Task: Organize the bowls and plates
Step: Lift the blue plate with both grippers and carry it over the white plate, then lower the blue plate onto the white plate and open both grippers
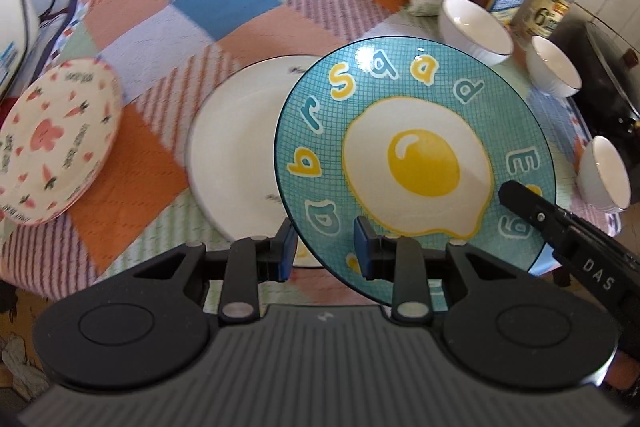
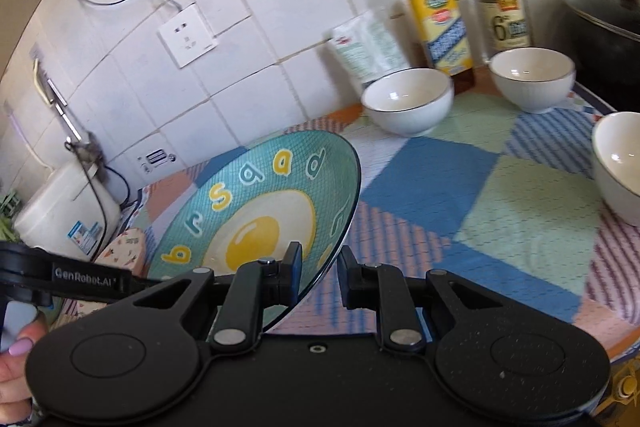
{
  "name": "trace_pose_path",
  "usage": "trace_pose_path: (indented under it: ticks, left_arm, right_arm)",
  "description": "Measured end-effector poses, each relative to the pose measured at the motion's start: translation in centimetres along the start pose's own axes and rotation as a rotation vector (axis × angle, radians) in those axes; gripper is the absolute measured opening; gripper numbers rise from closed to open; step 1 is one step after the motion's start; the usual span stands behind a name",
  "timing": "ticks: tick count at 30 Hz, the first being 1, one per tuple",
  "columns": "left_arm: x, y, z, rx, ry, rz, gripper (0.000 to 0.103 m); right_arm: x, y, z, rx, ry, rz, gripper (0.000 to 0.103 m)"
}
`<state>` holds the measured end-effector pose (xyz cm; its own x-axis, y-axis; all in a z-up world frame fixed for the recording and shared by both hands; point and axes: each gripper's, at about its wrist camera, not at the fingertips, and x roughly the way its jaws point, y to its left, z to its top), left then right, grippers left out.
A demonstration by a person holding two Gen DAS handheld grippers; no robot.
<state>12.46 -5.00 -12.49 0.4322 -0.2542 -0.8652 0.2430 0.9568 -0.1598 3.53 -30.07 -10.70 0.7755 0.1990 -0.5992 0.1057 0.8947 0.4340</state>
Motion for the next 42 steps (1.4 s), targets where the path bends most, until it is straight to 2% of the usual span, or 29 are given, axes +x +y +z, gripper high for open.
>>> trace_pose_path:
  ticks: [7,15,25,36,42]
  left_arm:
    - [0.8,3.0,-0.5,-0.041,0.025,0.054,0.029]
    - [1.6,5.2,-0.6,-0.093,0.061,0.072,0.029]
    - [1.9,6.2,0.5,-0.111,0.124,0.091,0.028]
    - [2.6,6.0,1.8,-0.139,0.181,0.074,0.028]
    - [3.3,5.9,1.9,-0.139,0.206,0.078,0.028]
  right_arm:
    - [2.8,2.3,-1.2,-0.029,0.080,0.018,0.023]
    - [4.9,4.2,-1.7,-0.066,0.118,0.019,0.023]
    - [7.3,5.6,-1.2,-0.142,0.171,0.007,0.023]
    - [8.0,7.5,-0.9,-0.301,0.182,-0.122,0.025]
    - [8.4,9.0,-0.7,-0.398,0.220,-0.194,0.030]
